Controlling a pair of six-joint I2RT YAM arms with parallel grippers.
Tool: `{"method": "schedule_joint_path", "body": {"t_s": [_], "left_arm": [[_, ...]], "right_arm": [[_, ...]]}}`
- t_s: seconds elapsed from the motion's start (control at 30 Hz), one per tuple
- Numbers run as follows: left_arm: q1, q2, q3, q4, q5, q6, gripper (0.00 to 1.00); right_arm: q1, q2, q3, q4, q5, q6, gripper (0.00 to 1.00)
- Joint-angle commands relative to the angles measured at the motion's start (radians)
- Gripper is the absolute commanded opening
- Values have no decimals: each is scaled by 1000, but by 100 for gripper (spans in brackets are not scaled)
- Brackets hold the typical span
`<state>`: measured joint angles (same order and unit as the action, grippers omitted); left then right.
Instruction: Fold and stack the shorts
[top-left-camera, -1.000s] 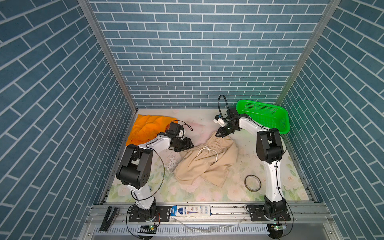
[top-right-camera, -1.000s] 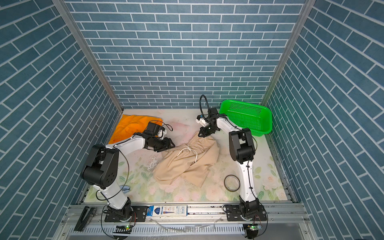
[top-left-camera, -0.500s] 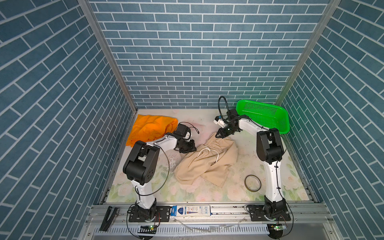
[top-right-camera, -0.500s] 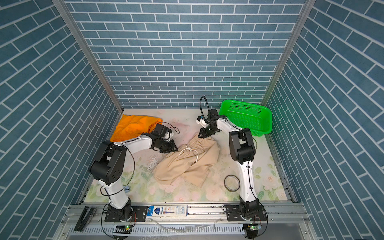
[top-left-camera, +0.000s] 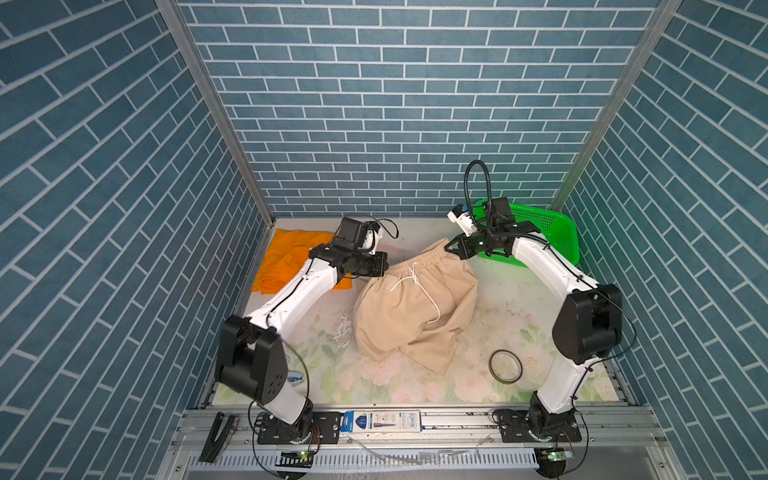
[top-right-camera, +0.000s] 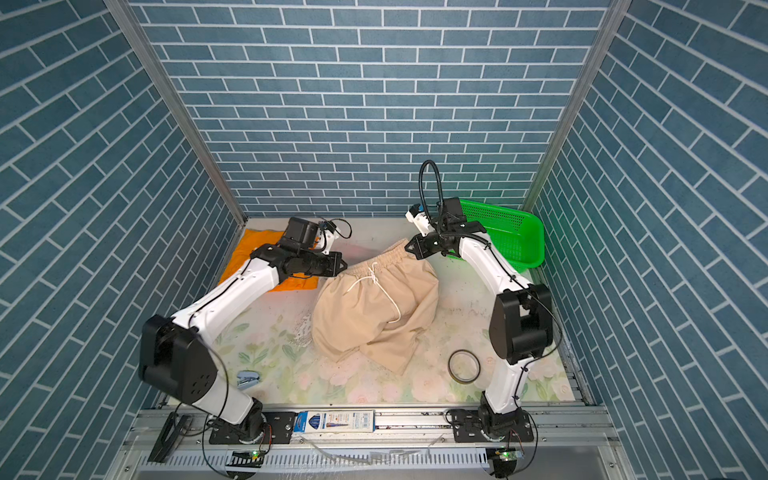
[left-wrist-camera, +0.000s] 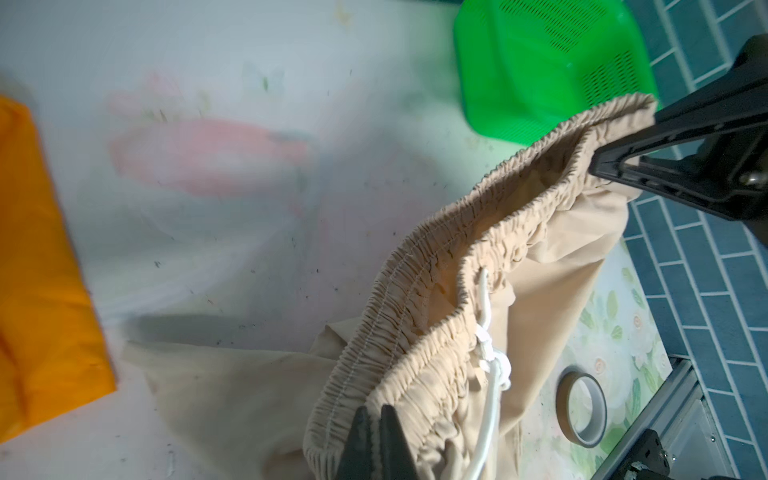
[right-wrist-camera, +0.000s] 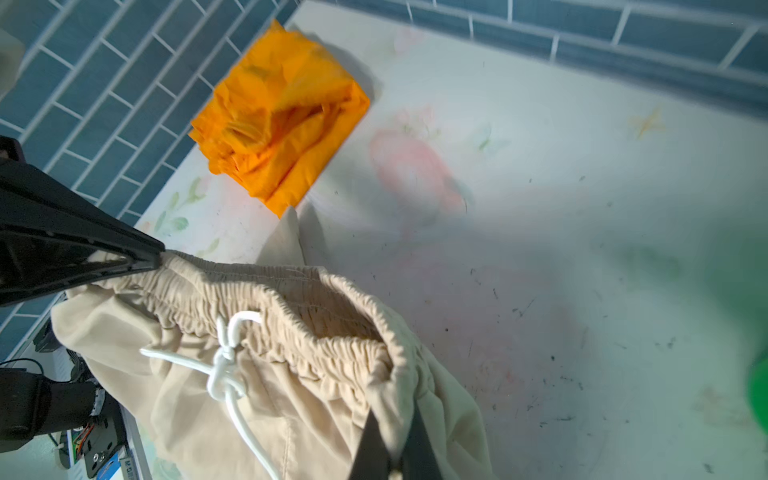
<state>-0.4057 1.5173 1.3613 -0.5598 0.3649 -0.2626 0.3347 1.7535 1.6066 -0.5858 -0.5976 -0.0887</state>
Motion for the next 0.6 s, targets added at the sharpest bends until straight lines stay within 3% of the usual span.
{"method": "schedule_joint_path", "body": {"t_s": [0.0, 0.27, 0.37, 0.57], "left_arm": [[0, -88, 29, -117, -67, 83, 0], [0, -291, -63, -108, -56, 124, 5], [-1, -340, -162, -33, 8, 95, 8], [-6, -402, -410, 110, -10, -17, 12]], "right_arm": [[3, -132, -26, 20, 13, 32, 0], [1, -400, -218, 126, 16, 79, 0], [2, -435, -266, 112, -1, 100, 0], [32, -503, -462, 162, -5, 182, 0]]}}
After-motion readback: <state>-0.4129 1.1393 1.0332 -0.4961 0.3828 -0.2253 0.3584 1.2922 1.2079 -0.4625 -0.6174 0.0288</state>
